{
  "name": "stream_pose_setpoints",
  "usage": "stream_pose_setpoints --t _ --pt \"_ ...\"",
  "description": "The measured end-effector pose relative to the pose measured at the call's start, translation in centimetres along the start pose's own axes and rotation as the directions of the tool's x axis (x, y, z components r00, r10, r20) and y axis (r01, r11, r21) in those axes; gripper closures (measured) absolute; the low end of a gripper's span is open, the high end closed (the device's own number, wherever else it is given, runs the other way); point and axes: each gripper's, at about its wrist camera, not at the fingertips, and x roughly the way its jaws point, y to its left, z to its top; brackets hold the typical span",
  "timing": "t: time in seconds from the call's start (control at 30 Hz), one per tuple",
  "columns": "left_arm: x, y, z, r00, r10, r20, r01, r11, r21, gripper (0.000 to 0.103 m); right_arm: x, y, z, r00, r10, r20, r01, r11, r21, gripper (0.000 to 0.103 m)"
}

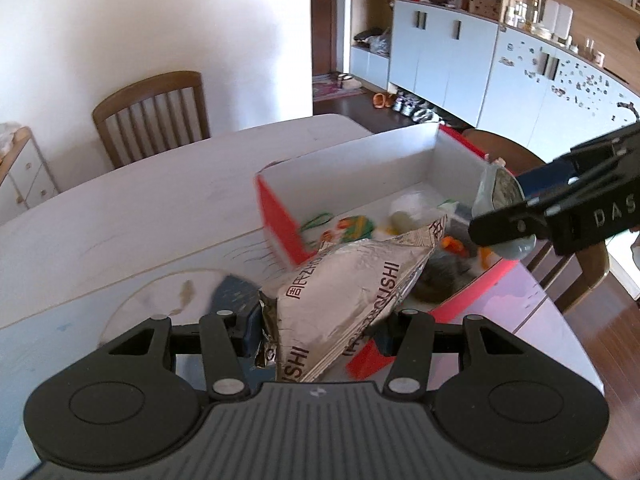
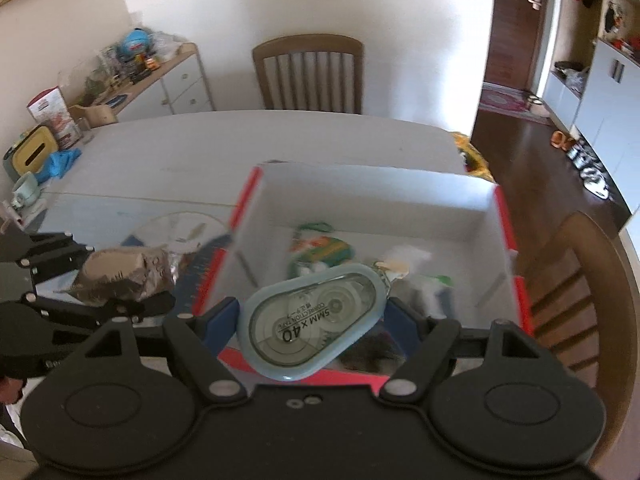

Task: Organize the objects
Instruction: 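Carry the foil bag and tape dispenser into the red box and open both tools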

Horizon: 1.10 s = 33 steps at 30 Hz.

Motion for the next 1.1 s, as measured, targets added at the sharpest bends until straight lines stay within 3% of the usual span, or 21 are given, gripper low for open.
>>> stream_pose_setpoints --t 0.2,0.47,1.1 --pt "2.7 -2.8 3.2 1.000 -0.005 -0.007 0.005 0.999 0.033 0.052 0.4 -3.3 -0.9 1.000 -0.015 -0.010 0.015 1.000 0.026 0.025" --pt "8.0 -5.2 6.4 0.998 0.022 -0.062 -0.015 0.995 0.101 0.052 2.7 -4.6 -0.6 0.999 -0.023 -0.024 0.022 1.000 -0.004 0.025" --pt "16.7 -7.2 7.1 0.975 0.132 -0.181 -0.092 0.973 0.212 0.051 8.9 -4.2 -0.5 0.995 -0.040 -0.094 0.029 0.993 -0.118 0.026"
